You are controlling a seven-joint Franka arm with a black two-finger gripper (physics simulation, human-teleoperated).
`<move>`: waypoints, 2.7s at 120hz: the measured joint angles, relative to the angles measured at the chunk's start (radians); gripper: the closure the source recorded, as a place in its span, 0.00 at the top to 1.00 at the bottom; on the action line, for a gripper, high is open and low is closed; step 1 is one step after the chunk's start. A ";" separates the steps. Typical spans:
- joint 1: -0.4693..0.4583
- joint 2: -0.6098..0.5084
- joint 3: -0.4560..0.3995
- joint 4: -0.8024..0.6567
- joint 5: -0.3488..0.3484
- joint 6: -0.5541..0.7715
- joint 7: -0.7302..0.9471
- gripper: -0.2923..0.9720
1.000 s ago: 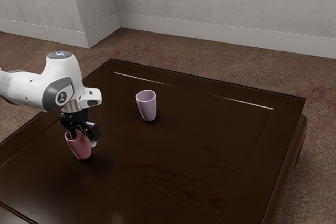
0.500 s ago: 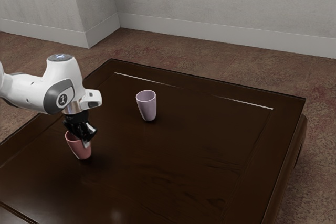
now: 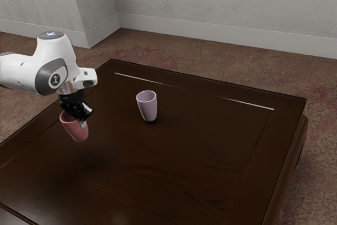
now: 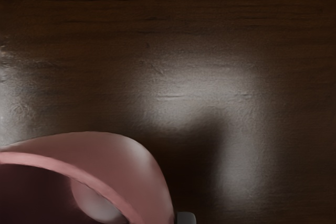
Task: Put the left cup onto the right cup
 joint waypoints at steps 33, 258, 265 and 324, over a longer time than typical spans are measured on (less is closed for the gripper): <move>0.024 0.033 -0.126 0.288 0.005 -0.228 -0.059 0.16; -0.083 0.842 -0.208 1.411 0.104 -0.592 -0.060 0.15; -0.081 0.843 -0.207 1.411 0.104 -0.586 -0.057 0.15; -0.084 0.749 -0.209 1.284 0.084 -0.569 -0.067 0.15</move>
